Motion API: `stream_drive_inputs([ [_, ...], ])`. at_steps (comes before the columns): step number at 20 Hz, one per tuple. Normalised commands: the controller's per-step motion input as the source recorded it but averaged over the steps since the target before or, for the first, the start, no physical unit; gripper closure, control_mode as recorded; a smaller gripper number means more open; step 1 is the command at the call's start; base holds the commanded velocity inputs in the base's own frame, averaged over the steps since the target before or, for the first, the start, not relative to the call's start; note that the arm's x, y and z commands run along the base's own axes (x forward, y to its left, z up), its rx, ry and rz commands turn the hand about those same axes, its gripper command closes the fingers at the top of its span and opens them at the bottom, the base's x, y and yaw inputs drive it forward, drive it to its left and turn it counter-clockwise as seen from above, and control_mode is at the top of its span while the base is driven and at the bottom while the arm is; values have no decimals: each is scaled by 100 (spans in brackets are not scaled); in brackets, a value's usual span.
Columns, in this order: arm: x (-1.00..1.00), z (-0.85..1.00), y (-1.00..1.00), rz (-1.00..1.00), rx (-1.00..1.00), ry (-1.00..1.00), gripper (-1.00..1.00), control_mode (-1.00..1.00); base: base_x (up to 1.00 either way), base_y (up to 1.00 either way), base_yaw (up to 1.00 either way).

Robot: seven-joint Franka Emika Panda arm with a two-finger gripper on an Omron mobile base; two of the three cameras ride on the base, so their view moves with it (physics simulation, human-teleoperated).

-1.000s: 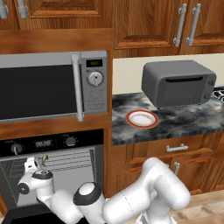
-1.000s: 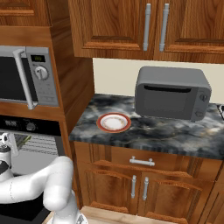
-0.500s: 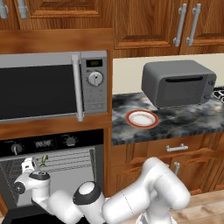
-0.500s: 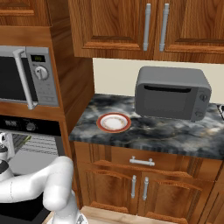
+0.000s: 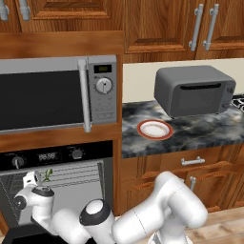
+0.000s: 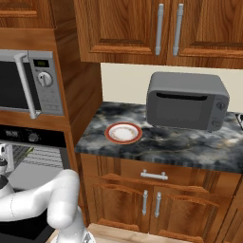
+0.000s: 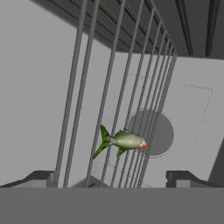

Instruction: Take the fish from the oven and place it on the plate on the counter.

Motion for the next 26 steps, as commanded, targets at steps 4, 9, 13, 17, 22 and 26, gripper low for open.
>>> stream_drive_inputs([
  [4, -2, -51, 10, 0, 0, -3, -100, -100, 0, 0, 0],
  [9, 0, -83, 2, 0, 0, -14, -100, -100, 0, 0, 0],
  [13, -6, -74, 5, 0, 0, -26, -100, -100, 0, 0, 0],
  [17, -57, -32, 21, 0, 0, -38, -100, -100, 0, 0, 0],
  [22, -68, -39, 11, 0, 0, -34, -100, -100, 0, 0, 0],
  [26, -41, -57, 0, 0, 0, -19, -100, -100, 0, 0, 0],
])
